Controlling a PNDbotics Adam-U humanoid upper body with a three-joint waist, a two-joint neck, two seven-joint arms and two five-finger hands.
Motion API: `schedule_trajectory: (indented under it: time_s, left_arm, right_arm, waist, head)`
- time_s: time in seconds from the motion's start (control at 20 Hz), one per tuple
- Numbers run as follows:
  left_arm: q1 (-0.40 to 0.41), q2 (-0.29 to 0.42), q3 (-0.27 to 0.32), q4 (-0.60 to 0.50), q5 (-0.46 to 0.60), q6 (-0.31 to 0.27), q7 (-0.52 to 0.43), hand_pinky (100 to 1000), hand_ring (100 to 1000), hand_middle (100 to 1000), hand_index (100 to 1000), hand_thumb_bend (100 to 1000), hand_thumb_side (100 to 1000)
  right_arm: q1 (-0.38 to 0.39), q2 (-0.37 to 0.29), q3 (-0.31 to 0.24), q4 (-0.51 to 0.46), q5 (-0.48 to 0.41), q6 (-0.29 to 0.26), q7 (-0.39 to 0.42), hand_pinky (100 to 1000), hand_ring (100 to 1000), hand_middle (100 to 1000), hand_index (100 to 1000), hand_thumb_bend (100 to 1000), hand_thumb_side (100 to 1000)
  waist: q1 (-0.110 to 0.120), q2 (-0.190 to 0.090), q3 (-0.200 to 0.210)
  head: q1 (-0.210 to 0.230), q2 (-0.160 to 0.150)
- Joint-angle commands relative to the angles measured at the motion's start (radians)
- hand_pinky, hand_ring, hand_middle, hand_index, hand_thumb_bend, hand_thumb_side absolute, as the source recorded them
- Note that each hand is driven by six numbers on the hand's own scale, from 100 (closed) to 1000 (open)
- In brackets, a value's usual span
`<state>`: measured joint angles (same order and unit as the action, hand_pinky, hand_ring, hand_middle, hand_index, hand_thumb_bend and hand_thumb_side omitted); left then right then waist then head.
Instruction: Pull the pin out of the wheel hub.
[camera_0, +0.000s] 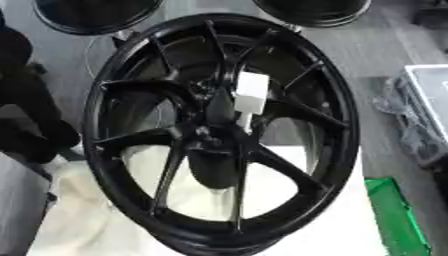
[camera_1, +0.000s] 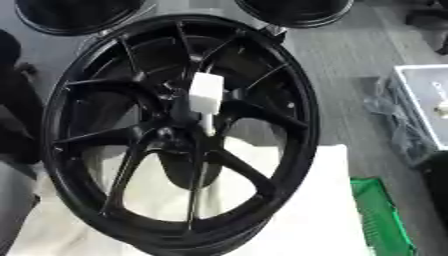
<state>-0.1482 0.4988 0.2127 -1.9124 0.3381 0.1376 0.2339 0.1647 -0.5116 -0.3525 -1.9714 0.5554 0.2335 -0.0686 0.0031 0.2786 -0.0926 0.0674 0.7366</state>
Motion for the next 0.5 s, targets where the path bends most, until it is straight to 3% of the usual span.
schedule_trajectory:
  time_s: [0.05,0.1,0.2,0.3,0.35,0.4,0.45,0.5]
  left_arm:
    - [-0.008,0.013,0.004,-0.017,0.006,-0.002,-0.005,619,670,652,729,100,786]
    - [-0.007,0.013,0.005,-0.017,0.005,-0.002,-0.005,619,670,652,729,100,788]
    - [-0.005,0.012,0.004,-0.016,0.005,-0.001,-0.005,619,670,652,729,100,790]
    - [-0.003,0.011,0.004,-0.015,0.004,0.000,-0.006,619,670,652,729,100,790]
    - [-0.003,0.011,0.004,-0.014,0.004,0.001,-0.006,620,670,652,729,100,791]
    - [-0.002,0.012,0.005,-0.014,0.004,0.001,-0.006,620,670,653,729,100,791]
    - [-0.001,0.012,0.005,-0.014,0.003,0.001,-0.006,620,670,653,728,100,792]
    - [0.000,0.012,0.005,-0.014,0.004,0.001,-0.006,620,670,653,728,100,793]
  right_arm:
    - [0.022,0.047,-0.028,-0.028,0.085,0.053,-0.011,817,722,443,549,100,100]
    - [0.030,0.061,-0.033,-0.029,0.101,0.068,-0.003,825,748,475,599,100,100]
    - [0.043,0.081,-0.042,-0.027,0.128,0.098,0.016,875,862,712,820,100,118]
    - [0.051,0.095,-0.061,-0.018,0.160,0.148,0.047,897,912,809,898,100,111]
    - [0.051,0.100,-0.070,-0.016,0.176,0.174,0.057,911,949,867,950,100,193]
    - [0.051,0.104,-0.077,-0.017,0.187,0.196,0.062,924,977,900,984,100,519]
    - [0.050,0.107,-0.082,-0.020,0.195,0.214,0.063,930,990,920,1000,100,674]
    - [0.049,0.108,-0.085,-0.024,0.198,0.228,0.061,931,996,933,1000,100,767]
  waist:
    - [0.000,-0.019,-0.002]
    - [-0.001,-0.019,-0.004]
    - [-0.002,-0.020,-0.008]
    - [-0.005,-0.021,-0.011]
    - [-0.005,-0.021,-0.012]
    - [-0.006,-0.022,-0.014]
    - [-0.007,-0.022,-0.015]
    - [-0.008,-0.023,-0.016]
  head:
    - [0.010,0.004]
    - [0.011,0.005]
    - [0.013,0.008]
    - [0.014,0.009]
    - [0.015,0.009]
    - [0.015,0.010]
    - [0.014,0.011]
    - [0.013,0.012]
